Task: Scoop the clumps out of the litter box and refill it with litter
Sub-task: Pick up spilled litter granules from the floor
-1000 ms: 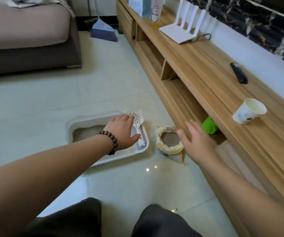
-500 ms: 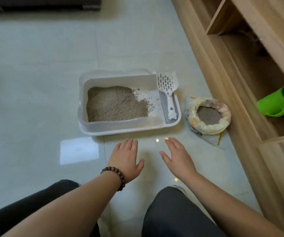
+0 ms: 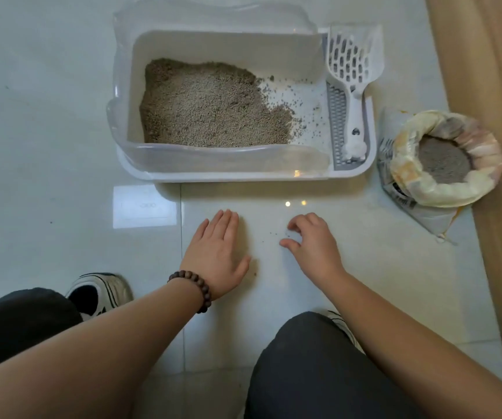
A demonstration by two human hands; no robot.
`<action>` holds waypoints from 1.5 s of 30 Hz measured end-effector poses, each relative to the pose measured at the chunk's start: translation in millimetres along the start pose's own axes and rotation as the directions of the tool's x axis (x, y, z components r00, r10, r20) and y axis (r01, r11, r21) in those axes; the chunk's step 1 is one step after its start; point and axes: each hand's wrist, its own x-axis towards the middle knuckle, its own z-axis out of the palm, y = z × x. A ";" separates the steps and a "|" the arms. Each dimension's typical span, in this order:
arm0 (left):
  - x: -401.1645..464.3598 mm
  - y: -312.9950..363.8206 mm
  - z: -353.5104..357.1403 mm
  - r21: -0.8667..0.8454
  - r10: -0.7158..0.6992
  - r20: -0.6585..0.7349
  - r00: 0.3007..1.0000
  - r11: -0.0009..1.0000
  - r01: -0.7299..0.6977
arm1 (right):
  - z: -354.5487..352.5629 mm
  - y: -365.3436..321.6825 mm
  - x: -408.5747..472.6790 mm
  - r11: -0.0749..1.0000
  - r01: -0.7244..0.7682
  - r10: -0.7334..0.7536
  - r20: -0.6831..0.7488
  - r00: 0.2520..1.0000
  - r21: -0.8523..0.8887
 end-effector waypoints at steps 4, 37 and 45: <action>2.7 -0.3 4.3 -0.246 0.010 -0.140 0.990 0.968 -0.044 | 5.9 0.7 4.0 1.000 -0.015 0.015 -0.018 1.000 -0.014; 15.9 2.9 -20.0 -0.462 0.251 0.238 0.938 -0.821 0.337 | -12.9 -97.5 -39.7 0.896 0.251 -0.214 -0.138 0.967 0.366; 19.1 -15.7 -10.1 -0.492 0.161 0.305 0.939 -0.818 0.300 | -21.7 -15.2 -14.2 0.933 -0.145 0.208 -0.164 0.964 0.329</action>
